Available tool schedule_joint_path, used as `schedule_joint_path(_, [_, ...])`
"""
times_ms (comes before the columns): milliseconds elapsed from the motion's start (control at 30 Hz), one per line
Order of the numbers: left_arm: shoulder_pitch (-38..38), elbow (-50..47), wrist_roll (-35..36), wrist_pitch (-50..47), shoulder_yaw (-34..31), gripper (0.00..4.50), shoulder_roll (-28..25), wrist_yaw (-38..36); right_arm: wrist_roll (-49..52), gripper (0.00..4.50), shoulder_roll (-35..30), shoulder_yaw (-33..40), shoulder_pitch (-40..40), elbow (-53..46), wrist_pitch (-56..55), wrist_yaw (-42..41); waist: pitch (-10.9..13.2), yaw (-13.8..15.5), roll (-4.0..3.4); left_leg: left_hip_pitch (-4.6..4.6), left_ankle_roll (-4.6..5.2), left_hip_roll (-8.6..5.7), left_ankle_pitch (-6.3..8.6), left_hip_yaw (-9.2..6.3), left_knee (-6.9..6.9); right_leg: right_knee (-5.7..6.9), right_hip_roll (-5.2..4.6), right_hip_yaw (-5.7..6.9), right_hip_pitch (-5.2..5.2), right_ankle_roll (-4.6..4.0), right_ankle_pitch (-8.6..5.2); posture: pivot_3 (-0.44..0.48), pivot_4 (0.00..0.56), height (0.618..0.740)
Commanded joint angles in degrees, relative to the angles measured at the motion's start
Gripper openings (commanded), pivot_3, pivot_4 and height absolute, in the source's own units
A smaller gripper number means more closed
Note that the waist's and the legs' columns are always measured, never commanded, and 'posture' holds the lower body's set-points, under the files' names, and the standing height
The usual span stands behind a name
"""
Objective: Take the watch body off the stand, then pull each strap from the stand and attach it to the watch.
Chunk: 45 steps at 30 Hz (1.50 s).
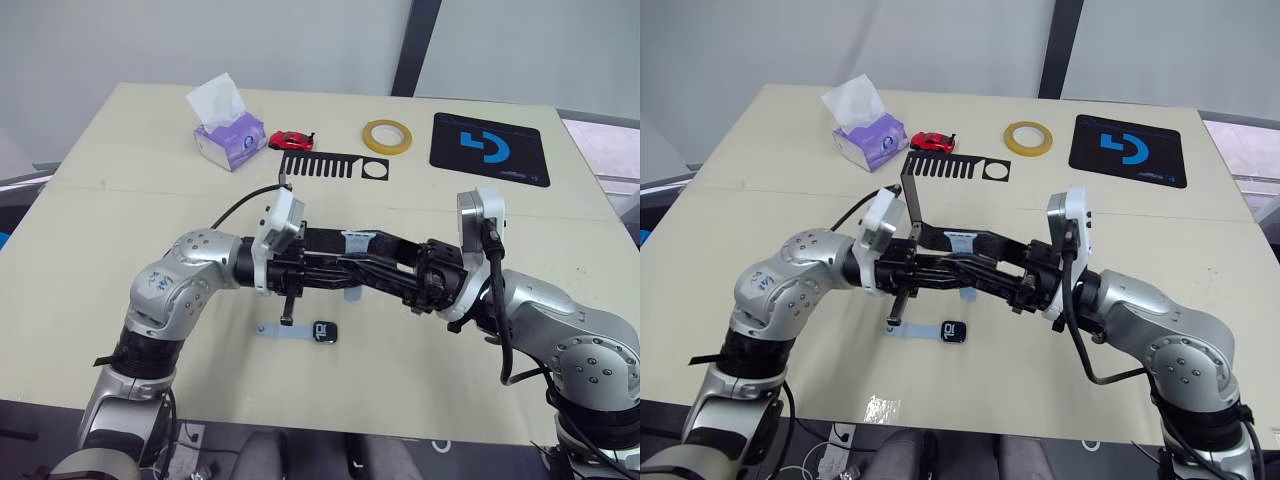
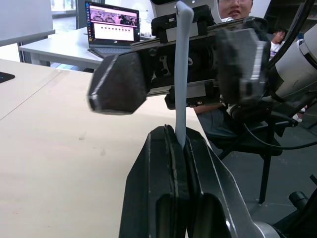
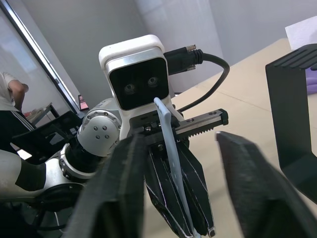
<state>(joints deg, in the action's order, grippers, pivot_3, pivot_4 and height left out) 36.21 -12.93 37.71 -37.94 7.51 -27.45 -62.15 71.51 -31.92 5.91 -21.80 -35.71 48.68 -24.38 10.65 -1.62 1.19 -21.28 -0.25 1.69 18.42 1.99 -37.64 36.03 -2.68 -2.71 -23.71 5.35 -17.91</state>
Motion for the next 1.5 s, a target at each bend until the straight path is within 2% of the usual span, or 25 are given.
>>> schedule_joint_path(33, [0.07, -1.87, 0.05, 1.03, -0.23, 0.00, -0.30, -0.38, 0.62, 1.35, -0.82, 0.44, 0.01, -1.48, -0.90, -0.76, 0.00, 0.01, 0.00, 0.00, 0.00, 0.00, 0.00, 0.00, -0.01, 0.00, 0.00, 0.00, 0.00, 0.00, 0.00, 0.000, 0.150, 0.738])
schedule_joint_path(1300, [-0.09, -2.28, 0.88, 0.71, -0.54, 0.00, 1.26, 2.15, -1.33, 1.35, 2.60, -1.16, 1.72, -1.96, -3.89, 0.32, 0.00, 0.00, 0.00, -0.02, 0.01, 0.00, 0.00, 0.00, -0.17, 0.13, 0.00, 0.00, 0.00, 0.01, 0.00, 0.000, 0.150, 0.738])
schedule_joint_path(1400, [-0.08, -2.30, 0.89, 0.62, -0.54, 0.00, 1.30, 2.30, -1.09, 0.56, 3.20, -1.07, 1.81, -2.00, -4.34, 0.48, 0.00, -0.04, 0.00, -0.02, 0.01, 0.00, 0.01, 0.00, -0.17, 0.14, 0.01, 0.00, 0.00, 0.01, 0.00, 0.000, 0.150, 0.738])
schedule_joint_path(1433, [-0.15, -2.34, 0.87, 0.61, -0.51, 0.00, 1.28, 2.33, -0.97, 0.15, 3.42, -1.04, 1.88, -2.09, -4.46, 0.47, 0.00, -0.04, 0.00, -0.02, 0.01, 0.00, 0.01, 0.00, -0.17, 0.15, 0.01, 0.00, 0.00, 0.01, 0.00, 0.000, 0.150, 0.738])
schedule_joint_path(1500, [-0.24, -2.29, 0.78, 0.65, -0.44, 0.00, 1.23, 2.36, -0.93, 0.07, 3.75, -1.00, 1.90, -2.21, -4.64, 0.34, 0.00, -0.01, 0.00, -0.01, 0.01, 0.00, 0.01, -0.01, -0.17, 0.15, 0.01, 0.00, 0.00, 0.01, 0.00, 0.000, 0.150, 0.738])
